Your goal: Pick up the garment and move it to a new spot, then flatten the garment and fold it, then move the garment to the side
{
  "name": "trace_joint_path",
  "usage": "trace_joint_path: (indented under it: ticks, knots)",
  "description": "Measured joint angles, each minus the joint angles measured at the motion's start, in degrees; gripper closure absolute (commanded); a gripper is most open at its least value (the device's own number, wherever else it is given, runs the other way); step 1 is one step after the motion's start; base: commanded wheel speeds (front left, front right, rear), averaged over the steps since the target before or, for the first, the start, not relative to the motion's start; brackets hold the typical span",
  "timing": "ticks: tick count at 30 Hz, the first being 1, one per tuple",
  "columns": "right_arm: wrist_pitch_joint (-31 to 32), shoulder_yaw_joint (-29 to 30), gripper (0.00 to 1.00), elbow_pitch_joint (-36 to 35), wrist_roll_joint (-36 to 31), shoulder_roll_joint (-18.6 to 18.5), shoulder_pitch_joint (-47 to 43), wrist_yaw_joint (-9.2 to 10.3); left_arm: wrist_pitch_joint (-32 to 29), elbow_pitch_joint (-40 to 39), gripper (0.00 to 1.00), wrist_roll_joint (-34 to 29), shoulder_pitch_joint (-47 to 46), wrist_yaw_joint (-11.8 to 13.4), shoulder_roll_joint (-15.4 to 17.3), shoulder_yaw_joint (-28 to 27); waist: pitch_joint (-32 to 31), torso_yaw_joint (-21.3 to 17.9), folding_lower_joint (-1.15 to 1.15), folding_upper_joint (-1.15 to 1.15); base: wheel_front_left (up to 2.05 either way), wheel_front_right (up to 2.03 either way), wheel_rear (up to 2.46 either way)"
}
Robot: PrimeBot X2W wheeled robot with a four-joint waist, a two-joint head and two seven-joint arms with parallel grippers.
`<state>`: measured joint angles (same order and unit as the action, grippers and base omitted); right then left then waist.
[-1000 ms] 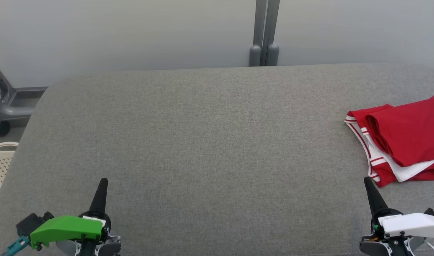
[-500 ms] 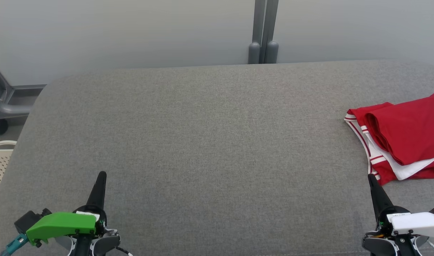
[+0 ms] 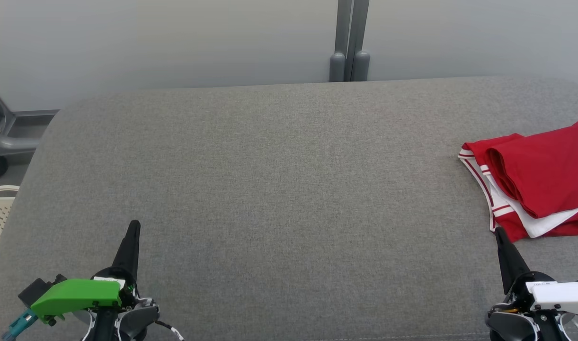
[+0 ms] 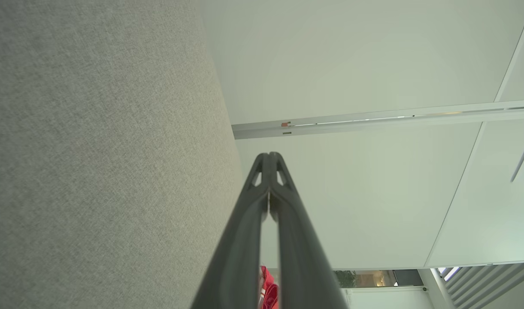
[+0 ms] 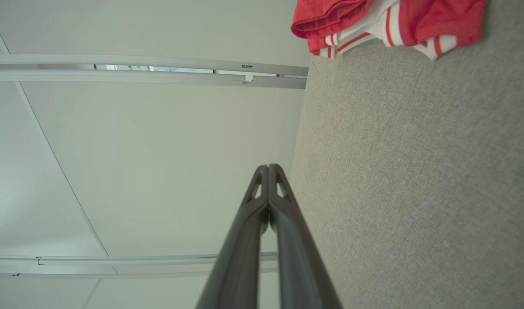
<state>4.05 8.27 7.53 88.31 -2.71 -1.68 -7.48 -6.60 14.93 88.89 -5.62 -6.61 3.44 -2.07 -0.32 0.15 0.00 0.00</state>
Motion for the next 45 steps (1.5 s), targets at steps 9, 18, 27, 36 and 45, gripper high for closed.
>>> trace_joint_path:
  ticks: [9,18,27,36,45]
  knots:
    - [0.4,0.4,1.00,-0.6,3.4,0.0,0.1,0.00,-0.9,-0.1,1.00,2.4,-0.6,-0.5,-0.4,-0.9,0.4,-0.1,0.00,0.00,0.00,0.00,0.00]
    - [0.7,0.6,1.00,-0.8,4.9,0.0,0.1,0.00,-1.4,-0.1,1.00,3.8,-0.9,-0.8,-0.6,-1.2,0.5,-0.2,0.00,0.00,0.00,0.00,0.00]
    - [0.7,0.6,1.00,-0.8,4.9,0.0,0.1,0.00,-1.4,-0.1,1.00,3.8,-0.9,-0.8,-0.6,-1.2,0.5,-0.2,0.00,0.00,0.00,0.00,0.00]
    - [0.7,0.6,1.00,-0.8,4.9,0.0,0.1,0.00,-1.4,-0.1,1.00,3.8,-0.9,-0.8,-0.7,-1.2,0.5,-0.2,0.00,0.00,0.00,0.00,0.00]
    - [0.7,0.6,1.00,-0.8,4.9,0.0,0.1,0.00,-1.4,-0.1,1.00,3.8,-0.9,-0.8,-0.7,-1.2,0.5,-0.2,0.00,0.00,0.00,0.00,0.00]
